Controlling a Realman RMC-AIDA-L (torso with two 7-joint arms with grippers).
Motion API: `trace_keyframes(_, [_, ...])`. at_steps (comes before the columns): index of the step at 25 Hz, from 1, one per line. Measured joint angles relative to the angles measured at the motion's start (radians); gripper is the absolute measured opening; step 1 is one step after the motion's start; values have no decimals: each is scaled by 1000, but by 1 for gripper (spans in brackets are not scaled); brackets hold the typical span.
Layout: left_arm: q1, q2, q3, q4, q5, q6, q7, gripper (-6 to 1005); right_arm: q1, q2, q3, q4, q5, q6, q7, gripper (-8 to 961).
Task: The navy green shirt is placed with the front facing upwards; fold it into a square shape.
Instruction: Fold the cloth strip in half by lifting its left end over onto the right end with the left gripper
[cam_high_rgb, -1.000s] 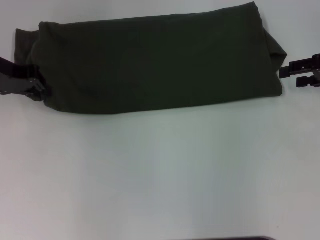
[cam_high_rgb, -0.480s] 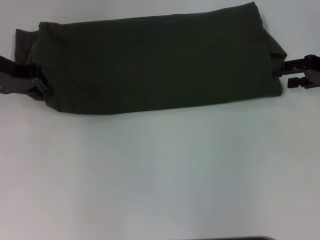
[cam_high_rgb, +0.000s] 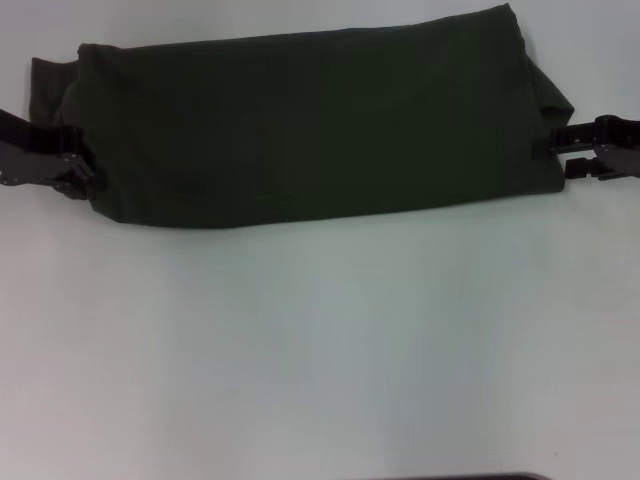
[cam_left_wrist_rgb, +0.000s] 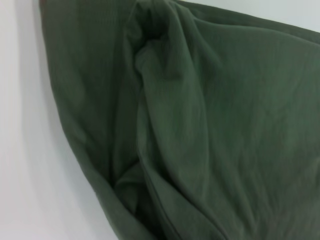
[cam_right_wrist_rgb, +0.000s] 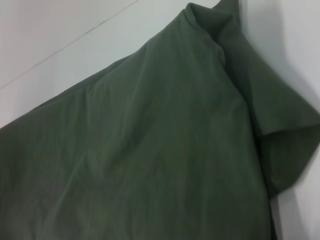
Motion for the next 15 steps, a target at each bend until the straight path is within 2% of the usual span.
trace_keyframes(8, [2,-1,0,0,0,-2,0,54,0,21,2,4,1,9,-10,780])
trace_keyframes(15, [3,-3,0,0,0,-3,0,55,3,25,1,14,1,18,-20,780])
